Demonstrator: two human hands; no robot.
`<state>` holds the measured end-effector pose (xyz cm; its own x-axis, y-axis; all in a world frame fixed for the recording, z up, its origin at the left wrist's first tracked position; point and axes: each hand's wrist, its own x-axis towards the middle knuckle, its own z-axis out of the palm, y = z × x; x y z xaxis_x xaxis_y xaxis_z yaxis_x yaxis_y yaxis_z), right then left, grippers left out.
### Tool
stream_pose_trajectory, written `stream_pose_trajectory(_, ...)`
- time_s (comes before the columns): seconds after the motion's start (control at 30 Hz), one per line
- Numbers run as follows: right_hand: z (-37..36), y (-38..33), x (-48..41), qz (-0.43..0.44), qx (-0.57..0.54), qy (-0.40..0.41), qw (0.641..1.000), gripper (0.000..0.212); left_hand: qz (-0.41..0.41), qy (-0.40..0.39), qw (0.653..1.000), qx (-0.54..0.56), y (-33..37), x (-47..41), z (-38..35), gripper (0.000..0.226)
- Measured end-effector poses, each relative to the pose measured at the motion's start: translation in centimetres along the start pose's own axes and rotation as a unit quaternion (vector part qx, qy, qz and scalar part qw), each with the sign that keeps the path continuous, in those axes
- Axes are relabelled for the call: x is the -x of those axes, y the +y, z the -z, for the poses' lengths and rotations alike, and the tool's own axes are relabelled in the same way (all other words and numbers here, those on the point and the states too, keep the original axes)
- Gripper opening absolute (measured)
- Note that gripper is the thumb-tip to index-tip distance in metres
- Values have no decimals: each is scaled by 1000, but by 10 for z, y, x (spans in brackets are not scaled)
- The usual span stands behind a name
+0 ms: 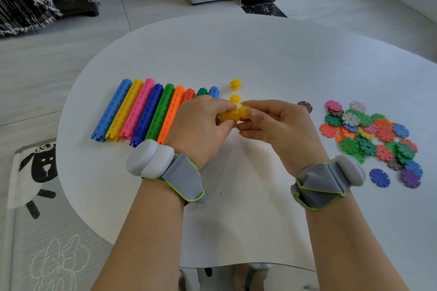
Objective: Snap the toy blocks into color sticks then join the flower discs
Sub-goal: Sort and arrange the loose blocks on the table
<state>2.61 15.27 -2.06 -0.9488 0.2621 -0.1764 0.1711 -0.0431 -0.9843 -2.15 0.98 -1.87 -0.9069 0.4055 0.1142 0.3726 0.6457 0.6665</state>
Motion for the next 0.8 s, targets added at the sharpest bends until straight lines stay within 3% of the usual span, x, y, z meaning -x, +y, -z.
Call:
stream_pose_trajectory(0.5, -2, -1, 0, 14, -6, 1, 1000, 13, -16, 2, 1000, 21, -1, 0, 2, 26)
stream_pose_trajectory(0.8, -4, -1, 0, 13, 31, 14, 999, 12, -31, 15, 999, -39, -4, -1, 0, 29)
